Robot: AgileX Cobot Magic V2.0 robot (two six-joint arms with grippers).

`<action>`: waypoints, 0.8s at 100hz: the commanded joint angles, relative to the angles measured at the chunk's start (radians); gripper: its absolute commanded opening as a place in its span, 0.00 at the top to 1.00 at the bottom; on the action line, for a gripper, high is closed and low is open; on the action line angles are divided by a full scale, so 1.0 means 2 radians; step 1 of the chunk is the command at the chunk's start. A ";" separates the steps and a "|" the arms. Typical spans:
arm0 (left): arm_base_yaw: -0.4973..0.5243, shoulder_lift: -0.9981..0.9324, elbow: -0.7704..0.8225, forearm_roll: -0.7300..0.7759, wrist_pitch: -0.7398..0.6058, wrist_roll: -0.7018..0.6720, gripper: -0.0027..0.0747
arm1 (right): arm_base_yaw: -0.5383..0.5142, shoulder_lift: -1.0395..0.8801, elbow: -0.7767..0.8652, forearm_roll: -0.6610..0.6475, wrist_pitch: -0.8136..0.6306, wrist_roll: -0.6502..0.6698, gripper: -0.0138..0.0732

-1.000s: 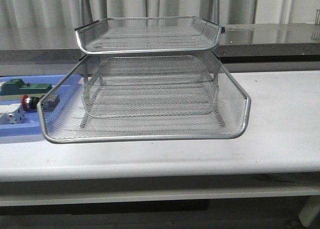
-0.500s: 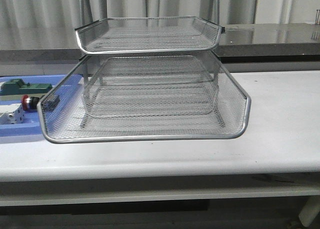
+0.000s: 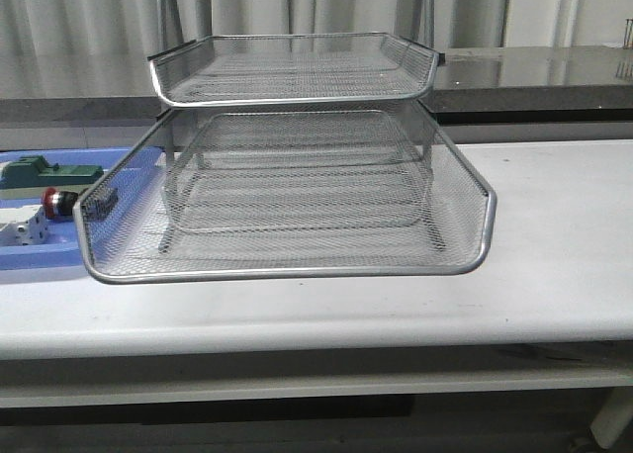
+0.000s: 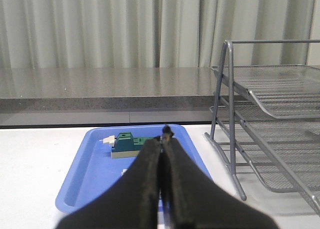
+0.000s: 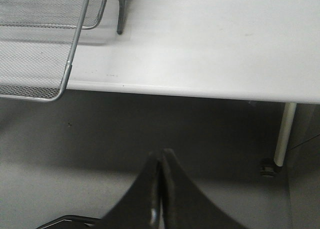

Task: Place button on rack with both arms
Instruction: 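Release the tray and withdraw the right gripper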

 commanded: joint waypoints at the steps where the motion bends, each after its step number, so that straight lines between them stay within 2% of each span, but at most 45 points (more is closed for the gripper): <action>1: 0.001 -0.016 0.028 -0.005 -0.037 -0.003 0.99 | -0.001 0.002 -0.017 -0.004 -0.025 0.000 0.92; 37: 0.001 -0.016 0.015 -0.011 -0.064 -0.003 0.99 | -0.001 0.002 -0.017 -0.004 -0.025 0.000 0.92; 58: 0.001 0.029 -0.075 -0.015 0.069 -0.003 0.99 | -0.001 0.002 -0.017 -0.004 -0.025 0.000 0.92; 80: 0.001 0.167 -0.205 -0.015 0.180 -0.003 0.99 | -0.001 0.002 -0.017 -0.004 -0.025 0.000 0.92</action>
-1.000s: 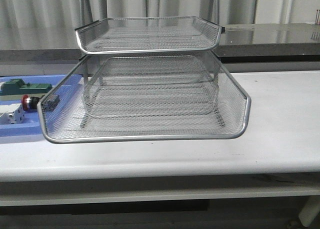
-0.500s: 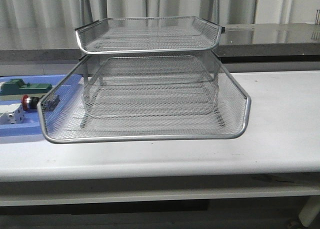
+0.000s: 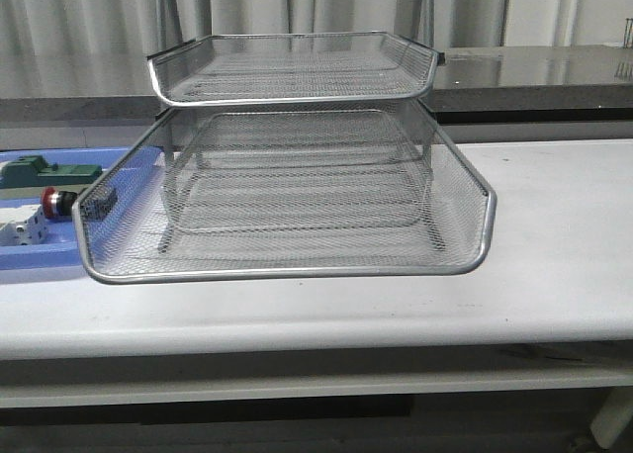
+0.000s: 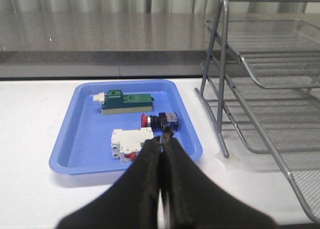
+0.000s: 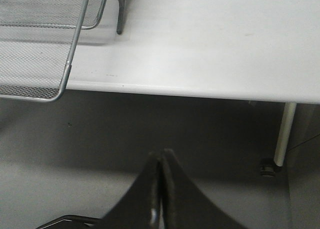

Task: Place button on rack with both arms
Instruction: 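Release the tray and withdraw the right gripper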

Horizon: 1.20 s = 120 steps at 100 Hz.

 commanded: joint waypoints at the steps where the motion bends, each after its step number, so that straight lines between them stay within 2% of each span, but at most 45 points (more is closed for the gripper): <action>1: 0.001 0.065 -0.071 -0.005 0.014 -0.003 0.99 | -0.001 0.002 -0.017 -0.003 -0.025 0.000 0.92; 26: 0.001 0.234 -0.218 -0.001 0.144 0.000 0.99 | -0.001 0.002 -0.017 -0.003 -0.025 0.000 0.92; 53: 0.001 0.365 -0.301 0.000 0.232 0.010 0.99 | -0.001 0.002 -0.017 -0.003 -0.025 0.000 0.92; 76: 0.001 0.428 -0.325 0.000 0.238 0.064 0.99 | -0.001 0.002 -0.017 -0.003 -0.025 0.000 0.92; 82: 0.001 0.436 -0.328 0.000 0.238 0.075 0.96 | -0.001 0.002 -0.017 -0.003 -0.025 0.000 0.92; 91: 0.001 0.441 -0.333 -0.002 0.243 0.093 0.78 | -0.001 0.002 -0.017 -0.003 -0.025 0.000 0.92; 96: 0.001 0.442 -0.334 -0.002 0.243 0.100 0.61 | -0.001 0.002 -0.017 -0.003 -0.025 0.000 0.92; 101: 0.001 0.442 -0.334 -0.002 0.243 0.103 0.38 | -0.001 0.002 -0.017 -0.003 -0.025 0.000 0.92; 108: 0.001 0.442 -0.334 -0.002 0.242 0.103 0.15 | -0.001 0.002 -0.017 -0.003 -0.025 0.000 0.92; 115: 0.001 0.442 -0.334 -0.002 0.239 0.103 0.03 | -0.001 0.002 -0.017 -0.003 -0.025 0.000 0.92; 120: 0.001 0.442 -0.334 -0.002 0.238 0.103 0.05 | -0.001 0.002 -0.017 -0.003 -0.025 0.000 0.92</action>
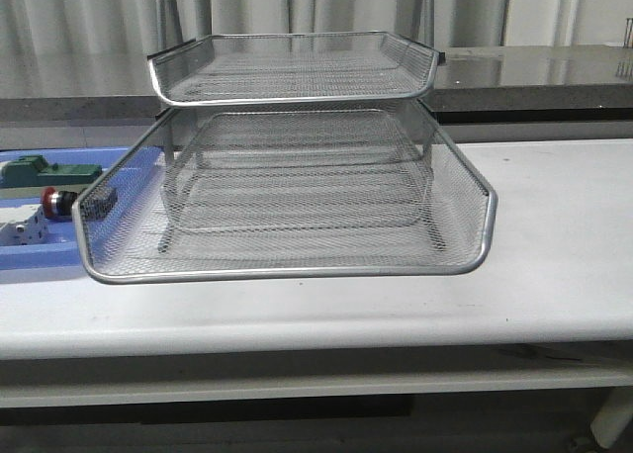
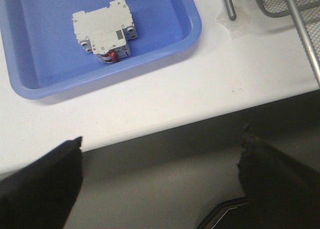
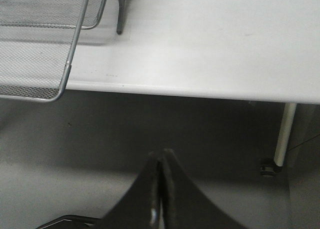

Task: Place button on rack with both arms
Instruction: 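Release the tray and withdraw the right gripper, then lower the left gripper and grasp the red-capped push button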

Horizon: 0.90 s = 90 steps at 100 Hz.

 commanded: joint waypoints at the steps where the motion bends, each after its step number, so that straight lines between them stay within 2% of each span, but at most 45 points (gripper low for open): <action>1: 0.001 -0.005 -0.018 -0.005 -0.024 0.003 0.05 | -0.001 0.002 -0.017 -0.003 -0.025 0.000 0.92; 16: 0.001 -0.004 -0.018 -0.028 -0.032 0.003 0.14 | -0.001 0.002 -0.017 -0.003 -0.025 0.000 0.92; 32: 0.001 0.009 -0.029 -0.027 -0.081 0.014 0.18 | -0.001 0.002 -0.017 -0.003 -0.025 0.000 0.92; 54: 0.001 0.101 -0.124 -0.028 -0.074 0.115 0.18 | -0.001 0.002 -0.017 -0.003 -0.025 0.000 0.92; 82: 0.001 0.267 -0.280 -0.042 -0.004 0.276 0.18 | -0.001 0.002 -0.017 -0.003 -0.025 0.000 0.92; 90: 0.001 0.312 -0.317 -0.043 0.002 0.293 0.18 | -0.001 0.002 -0.017 -0.003 -0.025 0.000 0.92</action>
